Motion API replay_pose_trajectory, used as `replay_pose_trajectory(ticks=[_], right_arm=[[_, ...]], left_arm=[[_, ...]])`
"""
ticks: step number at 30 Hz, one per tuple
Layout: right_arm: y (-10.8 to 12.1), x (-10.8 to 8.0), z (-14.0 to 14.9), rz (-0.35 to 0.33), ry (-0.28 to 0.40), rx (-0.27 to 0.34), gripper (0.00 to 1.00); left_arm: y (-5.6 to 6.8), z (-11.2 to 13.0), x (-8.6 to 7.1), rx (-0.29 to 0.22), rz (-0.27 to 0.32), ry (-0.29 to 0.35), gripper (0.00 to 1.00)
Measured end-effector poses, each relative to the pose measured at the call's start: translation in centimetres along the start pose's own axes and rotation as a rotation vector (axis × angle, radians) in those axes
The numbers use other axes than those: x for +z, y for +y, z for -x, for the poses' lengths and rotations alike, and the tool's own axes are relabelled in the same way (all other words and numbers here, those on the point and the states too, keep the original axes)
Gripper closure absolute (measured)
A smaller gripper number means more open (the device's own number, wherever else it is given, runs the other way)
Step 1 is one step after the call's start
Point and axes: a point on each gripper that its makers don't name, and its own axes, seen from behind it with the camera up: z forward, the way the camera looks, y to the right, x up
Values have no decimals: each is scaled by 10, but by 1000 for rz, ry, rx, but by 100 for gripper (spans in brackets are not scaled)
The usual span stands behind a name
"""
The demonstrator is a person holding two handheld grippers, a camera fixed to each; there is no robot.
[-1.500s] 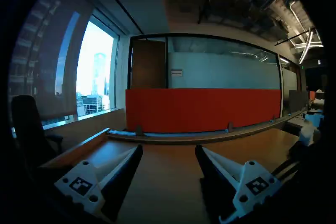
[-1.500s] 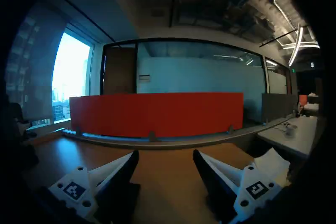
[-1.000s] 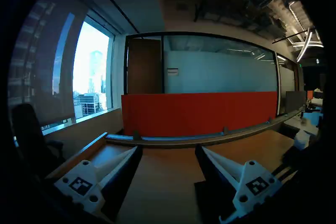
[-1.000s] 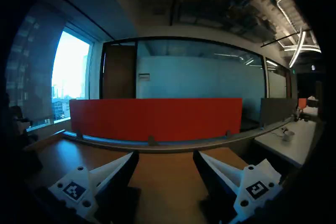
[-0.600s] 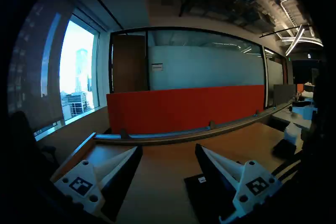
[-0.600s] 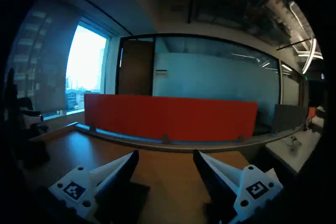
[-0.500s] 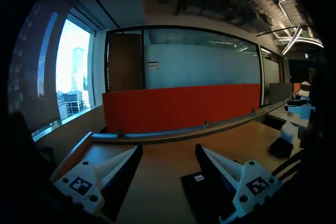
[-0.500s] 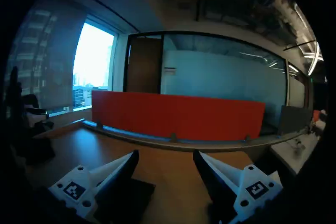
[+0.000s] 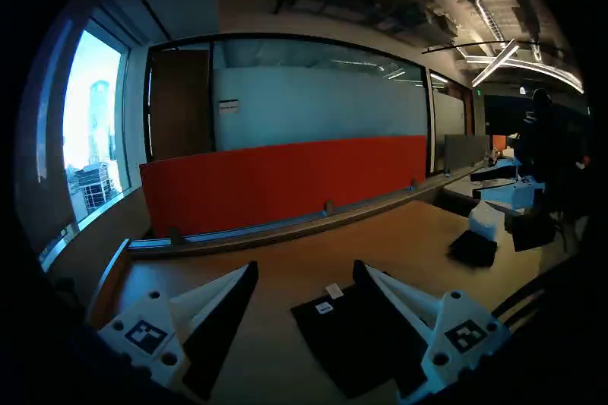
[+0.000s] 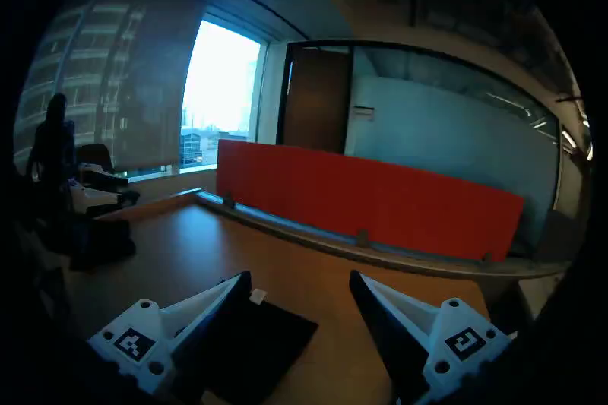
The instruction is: Fold towel
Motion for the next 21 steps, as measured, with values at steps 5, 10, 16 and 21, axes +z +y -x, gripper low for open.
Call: replay_pose_trajectory(ticks=[5, 10, 16, 21], right_arm=[[-7, 3, 5, -24, -25, -16, 0], [-14, 6, 16, -44, -46, -28, 0], [-21, 8, 33, -67, -76, -40, 0], [-27, 8, 55, -85, -116, -48, 0]], left_arm=[[6, 9, 3, 18, 31, -22, 7], [10, 26, 6, 37, 46, -55, 8], [18, 49, 9, 41, 64, -96, 8], [26, 68, 12, 50, 83, -127, 8]])
